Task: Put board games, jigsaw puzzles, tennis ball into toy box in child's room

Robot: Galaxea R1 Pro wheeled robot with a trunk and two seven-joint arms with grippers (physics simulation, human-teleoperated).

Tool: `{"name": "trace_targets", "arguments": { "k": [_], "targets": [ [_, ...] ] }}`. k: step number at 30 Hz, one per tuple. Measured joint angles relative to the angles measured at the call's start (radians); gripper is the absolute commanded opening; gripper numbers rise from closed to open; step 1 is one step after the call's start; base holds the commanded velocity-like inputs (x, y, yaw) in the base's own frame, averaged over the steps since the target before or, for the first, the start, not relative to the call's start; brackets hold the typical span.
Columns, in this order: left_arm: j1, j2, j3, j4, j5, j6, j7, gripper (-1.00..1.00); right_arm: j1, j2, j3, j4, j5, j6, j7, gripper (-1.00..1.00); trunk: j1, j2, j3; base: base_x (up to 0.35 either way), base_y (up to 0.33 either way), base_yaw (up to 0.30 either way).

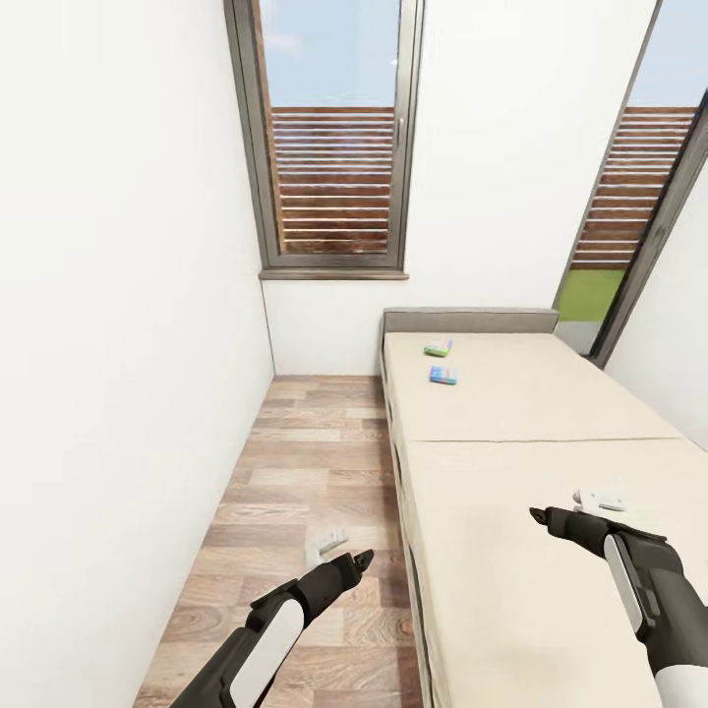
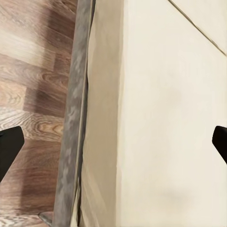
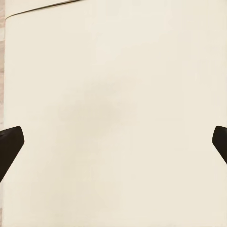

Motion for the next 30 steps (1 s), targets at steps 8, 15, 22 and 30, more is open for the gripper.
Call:
{"name": "trace_targets", "arguments": {
  "k": [8, 15, 22, 30],
  "targets": [
    [0.0, 0.0, 0.0, -0.001, 0.001, 0.0, -0.001, 1.0, 0.0, 0.0, 0.0, 0.0, 0.0, 0.0, 0.0, 1.0, 0.0, 0.0, 0.0, 0.023, 0.111, -0.004],
    [0.0, 0.0, 0.0, -0.001, 0.0, 0.0, 0.0, 1.0, 0.0, 0.0, 0.0, 0.0, 0.0, 0.0, 0.0, 1.0, 0.0, 0.0, 0.0, 0.04, 0.144, -0.001],
    [0.0, 0.0, 0.0, 0.0, -0.001, 0.0, 0.0, 1.0, 0.0, 0.0, 0.0, 0.0, 0.0, 0.0, 0.0, 1.0, 0.0, 0.0, 0.0, 0.014, 0.047, 0.0],
    [0.0, 0.0, 0.0, 0.0, -0.001, 0.0, 0.0, 1.0, 0.0, 0.0, 0.001, 0.0, 0.0, 0.0, 0.0, 1.0, 0.0, 0.0, 0.0, 0.004, 0.014, 0.0]
  ]
}}
